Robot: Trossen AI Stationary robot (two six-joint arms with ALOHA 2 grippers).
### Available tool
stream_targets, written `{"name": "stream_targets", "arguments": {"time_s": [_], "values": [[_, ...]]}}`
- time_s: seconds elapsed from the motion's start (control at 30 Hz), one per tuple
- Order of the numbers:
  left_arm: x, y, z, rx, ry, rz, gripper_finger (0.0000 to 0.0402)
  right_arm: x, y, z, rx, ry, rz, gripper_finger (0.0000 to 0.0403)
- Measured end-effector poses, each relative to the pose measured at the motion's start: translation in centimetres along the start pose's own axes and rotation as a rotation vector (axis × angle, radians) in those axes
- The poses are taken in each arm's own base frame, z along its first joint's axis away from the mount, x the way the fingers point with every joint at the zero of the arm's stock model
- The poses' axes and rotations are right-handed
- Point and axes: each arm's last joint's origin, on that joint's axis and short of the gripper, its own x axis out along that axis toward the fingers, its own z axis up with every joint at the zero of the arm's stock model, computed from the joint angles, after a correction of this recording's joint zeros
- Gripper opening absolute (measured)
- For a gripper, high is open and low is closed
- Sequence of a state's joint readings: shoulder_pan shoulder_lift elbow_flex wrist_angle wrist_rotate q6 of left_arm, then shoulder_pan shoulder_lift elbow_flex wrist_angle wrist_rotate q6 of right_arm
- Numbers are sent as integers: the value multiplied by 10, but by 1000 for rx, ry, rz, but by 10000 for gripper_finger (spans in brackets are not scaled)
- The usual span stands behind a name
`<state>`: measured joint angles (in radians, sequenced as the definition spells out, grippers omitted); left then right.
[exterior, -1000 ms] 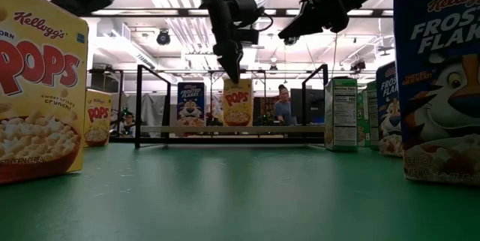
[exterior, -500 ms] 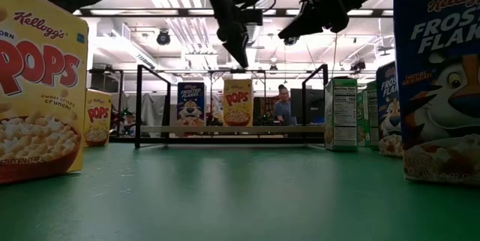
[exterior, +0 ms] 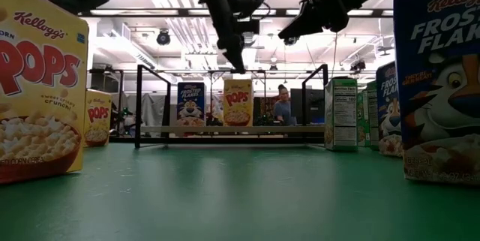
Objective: Stack cereal on shelf
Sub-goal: Put the middle yellow cereal box on the shelf
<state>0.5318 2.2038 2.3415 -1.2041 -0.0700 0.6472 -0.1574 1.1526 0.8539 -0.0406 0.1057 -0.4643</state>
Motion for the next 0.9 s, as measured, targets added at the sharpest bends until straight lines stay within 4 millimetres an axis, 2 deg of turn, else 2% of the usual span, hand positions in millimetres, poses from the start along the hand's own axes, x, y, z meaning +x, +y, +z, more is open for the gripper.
{"name": "stream_targets", "arguments": {"time_s": [0.33, 0.6, 0.9], "values": [[14, -1, -1, -4, 26, -19, 0, 0, 0, -1, 0, 6, 3, 9], [14, 2, -4, -8, 95, 58, 0, 0, 0, -1, 0, 6, 3, 9], [14, 3, -5, -11, 98, 62, 0, 0, 0, -1, 0, 6, 3, 9]]}}
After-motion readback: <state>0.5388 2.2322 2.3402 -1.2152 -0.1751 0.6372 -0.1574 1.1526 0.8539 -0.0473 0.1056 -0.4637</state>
